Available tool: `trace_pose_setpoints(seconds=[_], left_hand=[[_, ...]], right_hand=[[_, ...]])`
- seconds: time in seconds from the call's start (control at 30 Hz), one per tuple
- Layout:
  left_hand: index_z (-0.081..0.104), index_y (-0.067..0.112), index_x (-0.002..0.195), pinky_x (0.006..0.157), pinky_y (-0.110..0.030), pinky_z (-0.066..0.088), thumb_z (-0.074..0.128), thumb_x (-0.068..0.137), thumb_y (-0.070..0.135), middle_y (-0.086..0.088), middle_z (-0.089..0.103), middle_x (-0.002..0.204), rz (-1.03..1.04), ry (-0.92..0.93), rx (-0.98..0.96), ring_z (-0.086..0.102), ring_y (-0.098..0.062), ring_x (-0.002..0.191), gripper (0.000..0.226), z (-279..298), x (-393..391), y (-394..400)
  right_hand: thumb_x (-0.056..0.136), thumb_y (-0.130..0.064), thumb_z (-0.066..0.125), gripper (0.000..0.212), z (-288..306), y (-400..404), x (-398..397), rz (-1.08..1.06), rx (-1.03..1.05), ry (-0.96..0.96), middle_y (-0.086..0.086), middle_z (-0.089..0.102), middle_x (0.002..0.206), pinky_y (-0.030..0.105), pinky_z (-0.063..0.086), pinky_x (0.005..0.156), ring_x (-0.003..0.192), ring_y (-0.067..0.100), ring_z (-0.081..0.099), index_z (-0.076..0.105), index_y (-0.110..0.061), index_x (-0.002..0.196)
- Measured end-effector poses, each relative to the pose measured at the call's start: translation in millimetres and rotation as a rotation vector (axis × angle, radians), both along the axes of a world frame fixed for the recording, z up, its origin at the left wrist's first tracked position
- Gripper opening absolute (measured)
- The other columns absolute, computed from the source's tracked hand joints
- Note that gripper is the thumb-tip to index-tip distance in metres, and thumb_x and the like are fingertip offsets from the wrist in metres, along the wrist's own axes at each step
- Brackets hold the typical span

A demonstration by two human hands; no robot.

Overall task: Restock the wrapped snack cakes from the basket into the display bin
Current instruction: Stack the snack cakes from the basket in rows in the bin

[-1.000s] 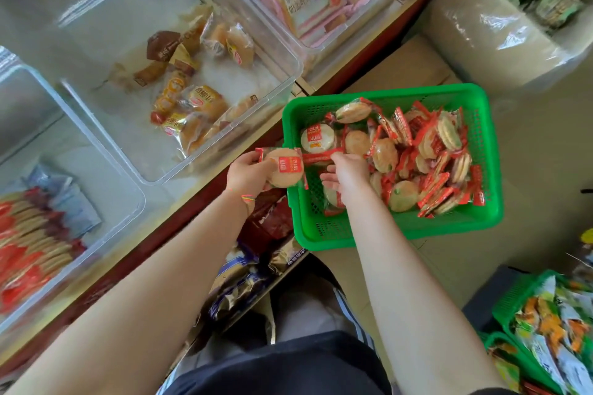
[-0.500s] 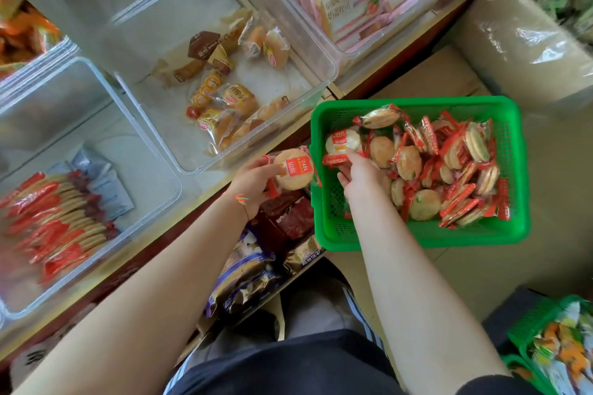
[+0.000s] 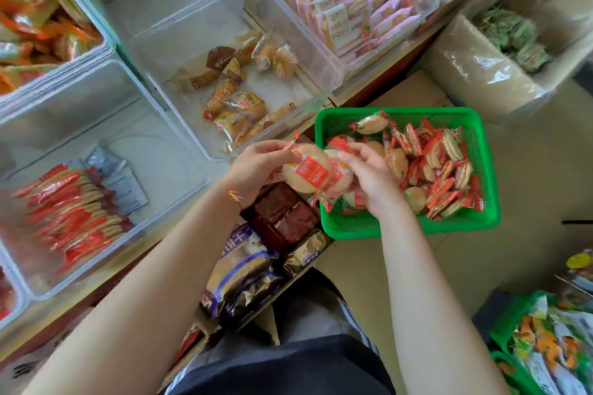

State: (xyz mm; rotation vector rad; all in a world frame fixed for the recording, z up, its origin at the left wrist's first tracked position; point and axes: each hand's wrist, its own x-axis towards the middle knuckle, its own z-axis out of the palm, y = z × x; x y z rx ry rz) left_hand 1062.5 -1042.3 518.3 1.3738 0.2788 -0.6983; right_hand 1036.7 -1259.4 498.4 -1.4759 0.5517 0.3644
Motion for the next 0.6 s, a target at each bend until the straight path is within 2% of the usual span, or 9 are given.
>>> trace_pose_setpoints(seconds=[0.07,0.17,0.27,0.37,0.47,0.53,0.6], left_hand=[[0.074,0.017,0.082,0.071,-0.028,0.055,0.074,0.075,0.011,-0.009,0.071,0.089,0.021,-0.025,-0.014,0.065,-0.020,0.080,0.009,12.5,-7.5,29.8],[0.070,0.016,0.090,0.064,-0.022,0.054,0.070,0.082,0.012,-0.001,0.072,0.089,-0.023,-0.032,-0.019,0.068,-0.011,0.081,0.009,31.0,-22.0,90.4],[0.071,0.021,0.091,0.072,-0.034,0.059,0.068,0.084,0.012,-0.002,0.067,0.090,-0.026,-0.023,-0.043,0.062,-0.013,0.082,0.012,49.8,-40.0,158.5],[0.073,0.026,0.088,0.078,-0.042,0.057,0.068,0.085,0.017,-0.003,0.067,0.091,0.072,-0.078,0.010,0.062,-0.018,0.085,0.010,68.6,-57.8,218.8],[0.068,0.024,0.091,0.077,-0.041,0.056,0.067,0.087,0.016,0.000,0.068,0.082,0.192,-0.117,0.065,0.066,-0.015,0.075,0.009,80.7,-77.2,276.0],[0.067,0.020,0.096,0.071,-0.039,0.058,0.067,0.087,0.014,-0.004,0.068,0.086,0.271,-0.126,0.132,0.068,-0.017,0.076,0.010,80.9,-87.3,308.8],[0.066,0.018,0.096,0.067,-0.038,0.061,0.069,0.087,0.014,-0.010,0.068,0.094,0.414,-0.140,0.245,0.070,-0.020,0.077,0.010,75.3,-94.8,335.6]], right_hand=[[0.084,-0.031,0.072,0.019,18.7,29.1,2.4,0.117,-0.033,-0.045,0.007,0.074,0.101,0.042,0.058,0.074,0.093,0.026,0.071,0.070,-0.027,0.102],[0.083,-0.030,0.075,0.019,43.9,86.6,8.7,0.261,0.054,-0.091,0.004,0.075,0.097,0.032,0.056,0.061,0.083,0.019,0.071,0.072,-0.027,0.101],[0.079,-0.029,0.079,0.028,63.9,154.2,16.5,0.353,0.168,-0.100,0.005,0.074,0.099,0.028,0.055,0.060,0.082,0.017,0.070,0.072,-0.023,0.106],[0.081,-0.028,0.077,0.028,76.3,220.4,23.1,0.473,0.231,-0.090,0.002,0.074,0.094,0.029,0.055,0.061,0.077,0.015,0.068,0.069,-0.019,0.107],[0.087,-0.028,0.072,0.022,83.2,283.5,25.2,0.697,0.105,-0.084,-0.001,0.070,0.085,0.023,0.051,0.058,0.073,0.012,0.064,0.067,-0.017,0.105],[0.087,-0.026,0.072,0.017,84.1,321.8,27.8,0.775,-0.039,-0.143,-0.002,0.071,0.080,0.023,0.047,0.054,0.072,0.012,0.064,0.067,-0.020,0.102],[0.086,-0.026,0.072,0.016,80.2,358.0,33.3,0.781,-0.193,-0.261,0.000,0.072,0.084,0.025,0.045,0.054,0.076,0.015,0.066,0.067,-0.021,0.100]])
